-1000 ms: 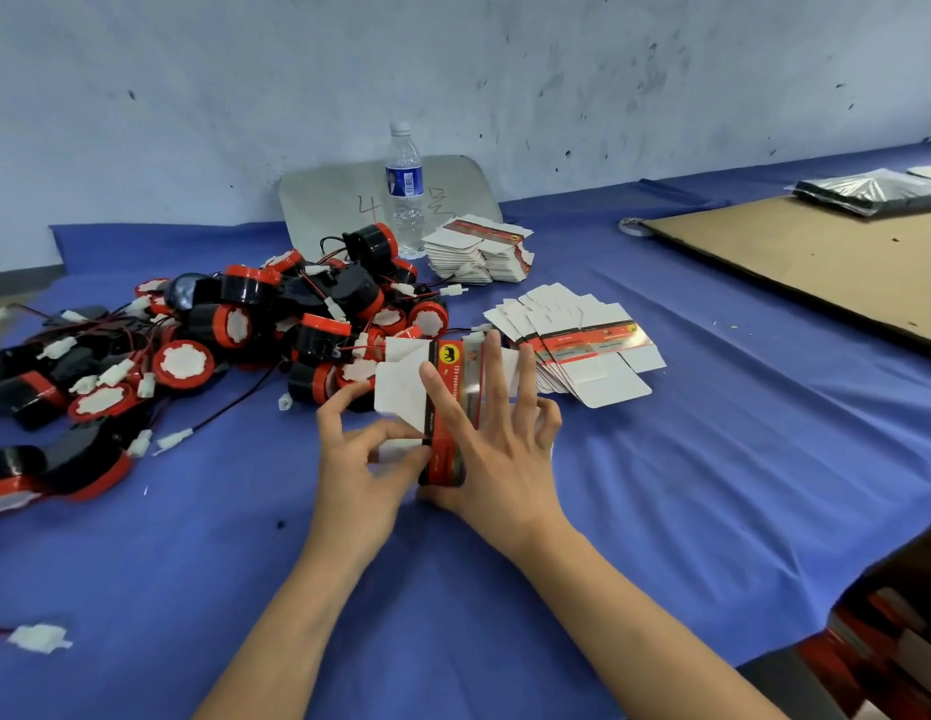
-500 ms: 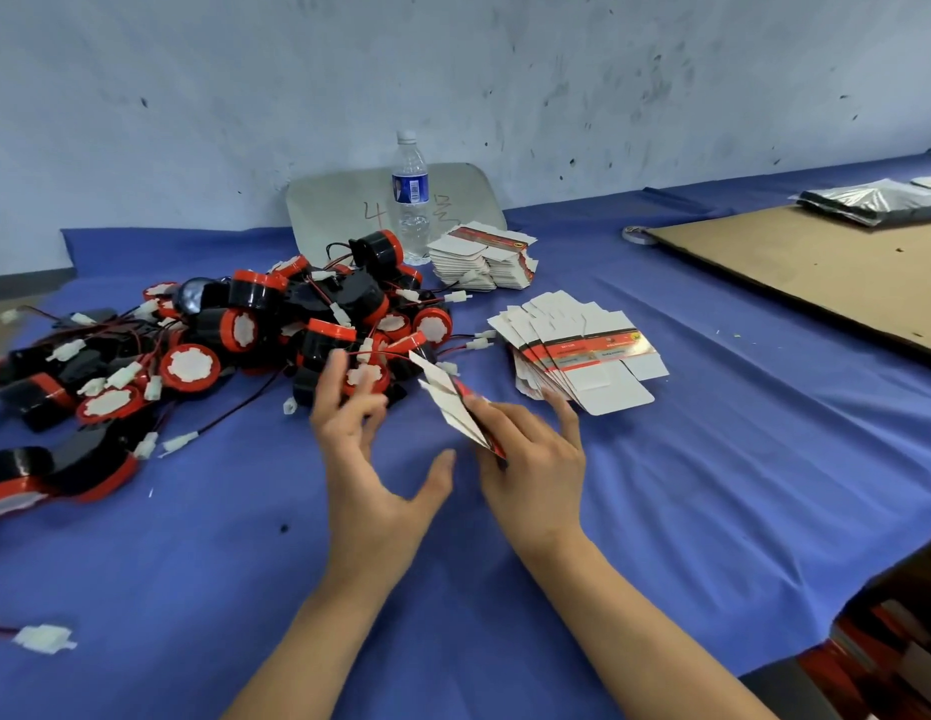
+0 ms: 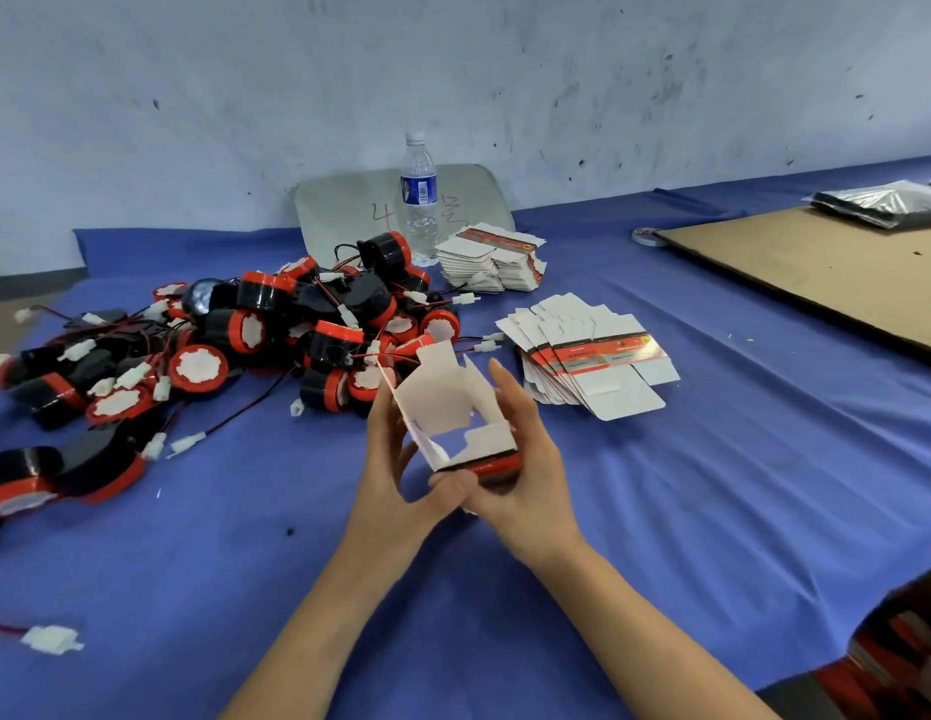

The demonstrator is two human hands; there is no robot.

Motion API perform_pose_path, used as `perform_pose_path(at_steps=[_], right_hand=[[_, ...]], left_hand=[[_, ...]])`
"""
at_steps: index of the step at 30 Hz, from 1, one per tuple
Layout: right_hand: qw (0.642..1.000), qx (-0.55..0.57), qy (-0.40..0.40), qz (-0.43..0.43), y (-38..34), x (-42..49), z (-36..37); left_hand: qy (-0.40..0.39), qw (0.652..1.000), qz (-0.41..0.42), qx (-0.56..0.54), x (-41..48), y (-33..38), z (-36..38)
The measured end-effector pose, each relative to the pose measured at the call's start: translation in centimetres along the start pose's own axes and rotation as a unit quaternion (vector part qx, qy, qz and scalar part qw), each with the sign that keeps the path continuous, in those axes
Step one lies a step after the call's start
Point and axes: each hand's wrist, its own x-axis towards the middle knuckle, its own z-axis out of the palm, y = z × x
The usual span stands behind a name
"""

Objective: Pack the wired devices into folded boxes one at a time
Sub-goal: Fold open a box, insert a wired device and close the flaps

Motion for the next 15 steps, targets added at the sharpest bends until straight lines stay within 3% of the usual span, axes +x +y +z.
perform_pose_path(at_steps=[6,15], right_hand=[[1.0,0.018,-0.011,0.017,-0.2,0.2,0.2],[0.999,-0.027,-0.019,0.006,-0.3,0.1,0.2]], left_hand=[[-0.017,1.0,0.005,0.025,-0.9,0.0,0.2],[-0.008,0.999,0.022,-0.037,-0.7,1.2,0.3]])
